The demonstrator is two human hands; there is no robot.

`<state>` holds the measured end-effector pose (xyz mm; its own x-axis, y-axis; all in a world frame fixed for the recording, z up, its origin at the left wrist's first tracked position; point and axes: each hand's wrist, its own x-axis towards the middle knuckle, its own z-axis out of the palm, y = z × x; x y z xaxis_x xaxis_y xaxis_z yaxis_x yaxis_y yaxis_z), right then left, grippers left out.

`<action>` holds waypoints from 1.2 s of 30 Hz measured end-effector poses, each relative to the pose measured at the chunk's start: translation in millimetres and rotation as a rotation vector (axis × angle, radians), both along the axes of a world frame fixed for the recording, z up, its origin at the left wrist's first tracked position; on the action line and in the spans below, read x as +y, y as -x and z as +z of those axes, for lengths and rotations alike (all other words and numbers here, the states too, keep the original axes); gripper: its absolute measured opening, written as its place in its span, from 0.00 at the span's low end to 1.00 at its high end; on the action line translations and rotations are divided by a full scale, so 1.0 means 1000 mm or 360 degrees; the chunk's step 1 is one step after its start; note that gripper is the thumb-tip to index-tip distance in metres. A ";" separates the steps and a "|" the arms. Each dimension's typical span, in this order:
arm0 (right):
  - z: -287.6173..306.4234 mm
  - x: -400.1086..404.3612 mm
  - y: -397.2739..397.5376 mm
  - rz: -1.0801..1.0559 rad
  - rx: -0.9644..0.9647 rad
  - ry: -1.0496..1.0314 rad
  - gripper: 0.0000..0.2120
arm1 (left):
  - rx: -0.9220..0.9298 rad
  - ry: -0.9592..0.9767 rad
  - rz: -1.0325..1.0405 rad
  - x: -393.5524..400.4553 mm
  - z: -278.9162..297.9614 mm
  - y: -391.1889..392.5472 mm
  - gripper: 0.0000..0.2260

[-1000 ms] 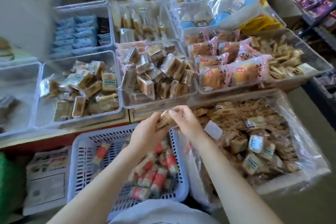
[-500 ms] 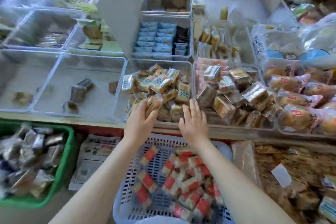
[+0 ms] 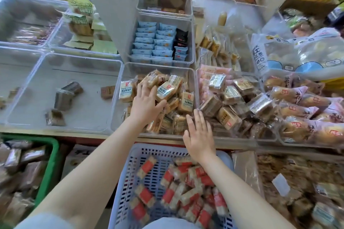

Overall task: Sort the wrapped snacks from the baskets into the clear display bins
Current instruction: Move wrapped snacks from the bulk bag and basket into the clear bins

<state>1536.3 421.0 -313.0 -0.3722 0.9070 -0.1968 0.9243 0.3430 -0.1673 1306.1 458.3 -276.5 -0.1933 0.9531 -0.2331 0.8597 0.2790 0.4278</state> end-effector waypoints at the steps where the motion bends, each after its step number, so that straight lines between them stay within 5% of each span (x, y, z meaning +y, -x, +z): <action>1: 0.000 0.000 0.000 -0.0001 -0.0001 -0.0005 0.33 | 0.0015 -0.0012 0.0000 -0.002 0.000 0.000 0.33; 8: 0.009 0.001 -0.002 0.0023 0.0150 0.0084 0.29 | -0.0086 -0.0467 -0.0104 -0.051 0.029 -0.047 0.16; 15: 0.042 -0.031 -0.078 -0.0260 0.0777 -0.0044 0.11 | -0.0133 0.0055 -0.0431 -0.098 0.035 -0.132 0.11; 20: 0.029 -0.079 -0.200 -0.0748 0.0615 0.0110 0.11 | -0.0041 0.0277 -0.0750 -0.107 0.014 -0.221 0.09; 25: 0.007 -0.124 -0.320 -0.1086 0.0127 0.0182 0.07 | 0.0046 0.0338 -0.1039 -0.110 0.006 -0.326 0.07; 31: -0.018 -0.169 -0.421 -0.1488 -0.0153 0.0510 0.29 | 0.0025 0.0349 -0.1158 -0.124 0.002 -0.411 0.10; 36: -0.038 -0.181 -0.454 -0.1371 -0.0050 0.0699 0.45 | 0.0135 0.0431 -0.1159 -0.131 -0.005 -0.440 0.13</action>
<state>1990.2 239.6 -350.8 0.3973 0.7098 -0.5817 0.8357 -0.5417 -0.0902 1746.1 327.5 -281.5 0.4316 0.7587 -0.4879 0.8930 -0.2830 0.3499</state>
